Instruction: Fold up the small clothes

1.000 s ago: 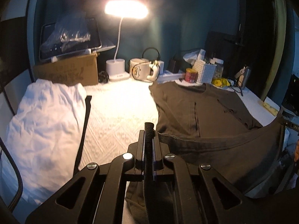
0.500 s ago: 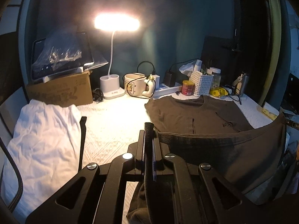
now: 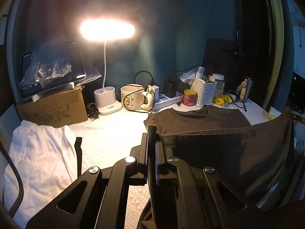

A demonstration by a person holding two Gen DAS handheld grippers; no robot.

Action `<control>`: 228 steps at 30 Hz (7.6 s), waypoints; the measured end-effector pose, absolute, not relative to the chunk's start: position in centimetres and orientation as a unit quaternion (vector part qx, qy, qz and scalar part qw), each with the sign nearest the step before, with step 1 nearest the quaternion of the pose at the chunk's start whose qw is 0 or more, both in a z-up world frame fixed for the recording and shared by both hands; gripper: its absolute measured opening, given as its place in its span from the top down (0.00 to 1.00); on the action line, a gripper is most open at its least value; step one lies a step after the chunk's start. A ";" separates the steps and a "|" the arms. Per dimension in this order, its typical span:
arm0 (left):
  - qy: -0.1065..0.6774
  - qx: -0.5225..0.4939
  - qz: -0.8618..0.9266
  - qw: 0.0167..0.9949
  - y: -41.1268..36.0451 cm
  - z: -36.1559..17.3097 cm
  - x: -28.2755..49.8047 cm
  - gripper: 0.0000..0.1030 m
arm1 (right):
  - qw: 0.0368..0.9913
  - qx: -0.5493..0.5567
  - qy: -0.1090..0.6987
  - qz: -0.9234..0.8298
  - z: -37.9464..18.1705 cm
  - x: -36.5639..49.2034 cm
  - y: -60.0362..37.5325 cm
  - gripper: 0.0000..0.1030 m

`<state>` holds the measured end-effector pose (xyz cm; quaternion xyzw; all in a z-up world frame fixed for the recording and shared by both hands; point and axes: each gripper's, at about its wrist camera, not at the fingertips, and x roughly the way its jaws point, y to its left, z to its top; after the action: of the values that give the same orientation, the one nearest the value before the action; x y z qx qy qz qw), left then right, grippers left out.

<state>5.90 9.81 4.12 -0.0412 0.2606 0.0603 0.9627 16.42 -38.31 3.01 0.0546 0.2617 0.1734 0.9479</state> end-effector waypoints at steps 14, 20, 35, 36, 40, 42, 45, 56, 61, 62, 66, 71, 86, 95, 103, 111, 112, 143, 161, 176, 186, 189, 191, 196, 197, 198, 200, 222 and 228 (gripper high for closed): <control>0.242 -0.021 0.060 0.968 11.2 4.7 10.3 0.96 | 0.951 0.046 0.251 0.177 3.8 20.8 -36.7 0.94; 0.241 -0.016 0.059 0.969 11.6 4.4 12.4 0.96 | 0.951 0.039 0.251 0.174 3.8 22.5 -36.1 0.94; 0.238 0.012 0.075 0.968 13.2 4.2 17.9 0.96 | 0.954 0.018 0.242 0.178 3.5 28.2 -34.2 0.94; 0.239 0.013 0.077 0.968 13.4 4.2 18.2 0.96 | 0.954 0.016 0.242 0.179 3.4 28.9 -34.0 0.94; 0.241 0.011 0.085 0.967 14.0 3.9 19.4 0.96 | 0.953 0.007 0.243 0.183 3.3 31.1 -33.2 0.94; 0.241 0.009 0.090 0.966 14.4 3.7 20.0 0.96 | 0.952 0.002 0.242 0.187 3.3 32.2 -32.8 0.94; 0.242 0.007 0.096 0.965 15.0 3.4 21.1 0.96 | 0.951 -0.004 0.242 0.192 3.1 34.0 -31.9 0.94; 0.260 0.014 0.111 0.959 16.7 1.3 25.7 0.96 | 0.949 -0.016 0.254 0.188 1.0 39.5 -29.0 0.94; 0.274 -0.007 0.107 0.956 18.3 -0.7 27.6 0.96 | 0.946 -0.037 0.265 0.184 -0.2 41.1 -27.7 0.94; 0.279 -0.007 0.107 0.954 18.4 -1.2 27.9 0.96 | 0.945 -0.043 0.267 0.181 -0.6 41.5 -27.5 0.94; 0.303 -0.008 0.110 0.947 18.8 -3.2 29.1 0.96 | 0.943 -0.056 0.279 0.172 -2.1 42.7 -27.0 0.94; 0.353 0.003 0.119 0.928 19.0 -5.4 29.9 0.93 | 0.938 -0.060 0.298 0.166 -3.9 43.6 -26.9 0.94; 0.406 -0.066 0.132 0.902 21.3 -7.5 29.0 0.93 | 0.927 -0.089 0.346 0.117 -6.5 44.9 -26.6 0.78; 0.422 -0.025 0.085 0.902 17.7 -8.3 29.9 0.49 | 0.923 -0.081 0.358 0.112 -6.9 45.2 -27.3 0.78; 0.426 -0.007 0.099 0.899 17.7 -8.6 30.1 0.90 | 0.923 -0.075 0.360 0.118 -6.8 45.5 -27.6 0.78; 0.433 0.028 0.223 0.873 21.1 -8.9 29.7 0.84 | 0.921 -0.071 0.363 0.120 -7.0 45.7 -27.8 0.78; 0.433 0.009 0.219 0.874 21.7 -8.7 29.5 0.84 | 0.921 -0.071 0.363 0.119 -7.0 45.7 -27.8 0.78; 0.415 -0.068 0.099 0.902 14.9 -6.3 16.6 0.46 | 0.927 -0.040 0.359 0.100 -3.3 31.7 -34.5 0.78; 0.396 -0.119 0.090 0.906 12.2 -6.3 8.1 0.46 | 0.904 0.039 0.412 0.107 -6.8 22.9 -39.6 0.78; 0.418 -0.101 0.041 0.902 10.6 -8.4 4.1 0.47 | 0.892 0.079 0.423 0.137 -8.0 19.7 -39.3 0.50; 0.417 -0.111 0.023 0.902 10.7 -9.2 3.8 0.61 | 0.896 0.095 0.412 0.137 -8.8 18.7 -38.8 0.51; 0.424 -0.096 0.019 0.900 10.3 -9.7 4.0 0.61 | 0.898 0.092 0.405 0.144 -9.0 18.5 -38.0 0.60; 0.431 -0.084 0.020 0.898 9.9 -10.2 4.3 0.61 | 0.902 0.088 0.399 0.143 -9.1 18.4 -37.6 0.68; 0.431 -0.046 0.018 0.901 9.1 -10.3 4.6 0.68 | 0.894 0.099 0.405 0.163 -9.2 18.9 -37.9 0.82; 0.432 -0.044 0.019 0.901 9.2 -10.3 4.7 0.72 | 0.892 0.104 0.407 0.167 -9.1 19.0 -38.1 0.82; 0.433 -0.044 0.019 0.900 9.4 -10.3 4.7 0.77 | 0.891 0.111 0.406 0.172 -8.9 19.1 -38.6 0.84; 0.436 -0.039 0.022 0.899 9.6 -10.3 4.7 0.84 | 0.889 0.119 0.402 0.182 -8.4 19.2 -39.0 0.85; 0.403 -0.113 0.075 0.905 13.8 -7.7 3.8 0.78 | 0.912 0.032 0.378 0.155 -6.6 20.1 -39.3 0.91; 0.409 -0.124 0.047 0.903 12.6 -9.5 5.9 0.42 | 0.913 0.029 0.381 0.146 -7.2 20.3 -39.2 0.91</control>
<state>5.88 12.57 -9.48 -0.1236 0.4095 0.0469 0.9027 20.26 -39.17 -7.20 0.0290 0.3809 0.1456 0.9126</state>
